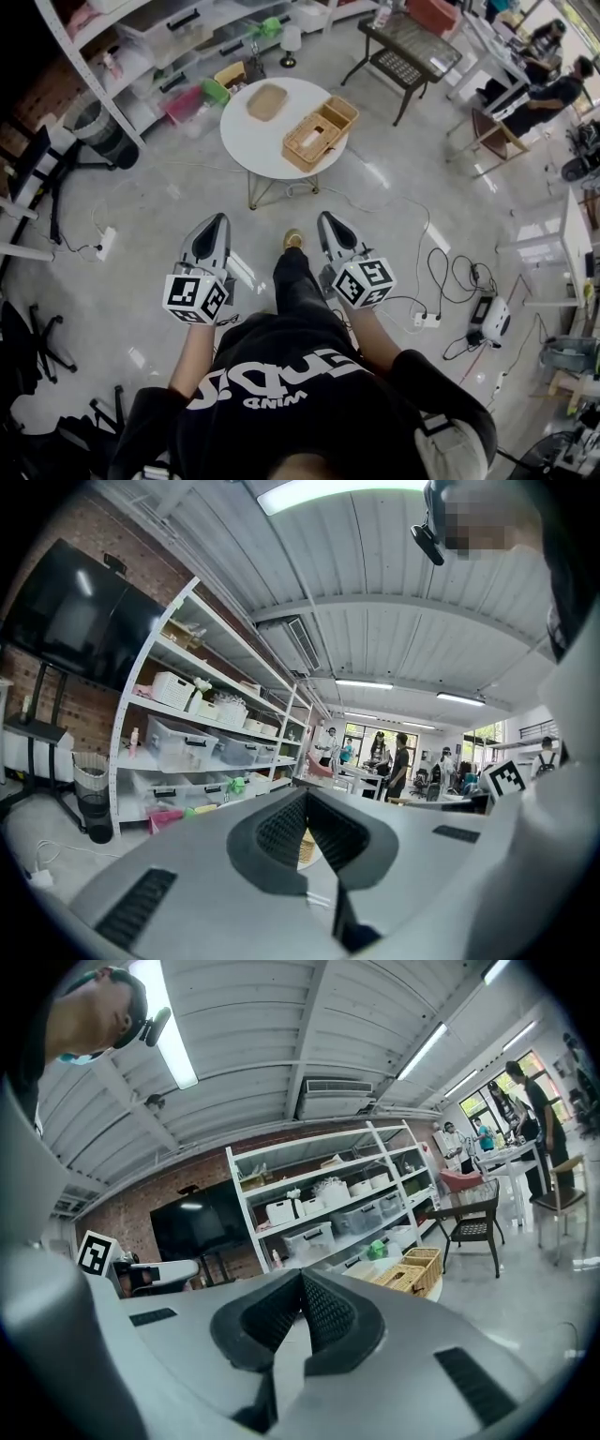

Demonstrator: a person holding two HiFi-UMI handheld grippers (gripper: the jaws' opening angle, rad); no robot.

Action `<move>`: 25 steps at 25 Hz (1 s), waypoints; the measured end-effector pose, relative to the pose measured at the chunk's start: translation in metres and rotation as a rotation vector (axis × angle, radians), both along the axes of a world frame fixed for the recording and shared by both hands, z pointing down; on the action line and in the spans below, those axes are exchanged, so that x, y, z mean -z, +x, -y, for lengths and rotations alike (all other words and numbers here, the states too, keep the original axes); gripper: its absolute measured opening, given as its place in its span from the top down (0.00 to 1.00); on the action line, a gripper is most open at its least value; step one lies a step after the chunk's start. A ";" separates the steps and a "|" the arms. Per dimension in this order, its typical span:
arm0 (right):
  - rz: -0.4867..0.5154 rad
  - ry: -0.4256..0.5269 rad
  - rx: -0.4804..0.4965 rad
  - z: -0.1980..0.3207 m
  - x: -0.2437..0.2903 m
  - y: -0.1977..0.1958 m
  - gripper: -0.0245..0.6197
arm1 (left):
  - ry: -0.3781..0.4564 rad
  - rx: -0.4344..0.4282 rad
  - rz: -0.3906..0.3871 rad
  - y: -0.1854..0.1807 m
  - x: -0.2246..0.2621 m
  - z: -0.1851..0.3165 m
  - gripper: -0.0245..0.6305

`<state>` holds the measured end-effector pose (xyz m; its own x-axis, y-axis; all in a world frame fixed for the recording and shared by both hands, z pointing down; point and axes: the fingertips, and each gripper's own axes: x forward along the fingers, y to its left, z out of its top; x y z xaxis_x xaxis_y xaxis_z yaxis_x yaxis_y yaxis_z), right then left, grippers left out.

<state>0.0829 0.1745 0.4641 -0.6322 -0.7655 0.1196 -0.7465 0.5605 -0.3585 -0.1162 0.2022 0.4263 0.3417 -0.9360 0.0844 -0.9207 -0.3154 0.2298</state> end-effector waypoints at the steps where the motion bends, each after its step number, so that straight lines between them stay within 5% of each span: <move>1: -0.001 0.001 -0.004 0.010 0.000 0.002 0.96 | -0.004 -0.003 -0.001 0.001 -0.002 0.009 0.96; 25: 0.051 -0.015 0.080 0.278 0.027 0.003 0.96 | 0.001 0.055 0.016 0.011 0.034 0.264 0.96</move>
<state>0.0859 -0.1037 0.4368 -0.6966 -0.7109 0.0968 -0.6802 0.6116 -0.4040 -0.1050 -0.0621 0.3921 0.2885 -0.9534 0.0880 -0.9401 -0.2647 0.2149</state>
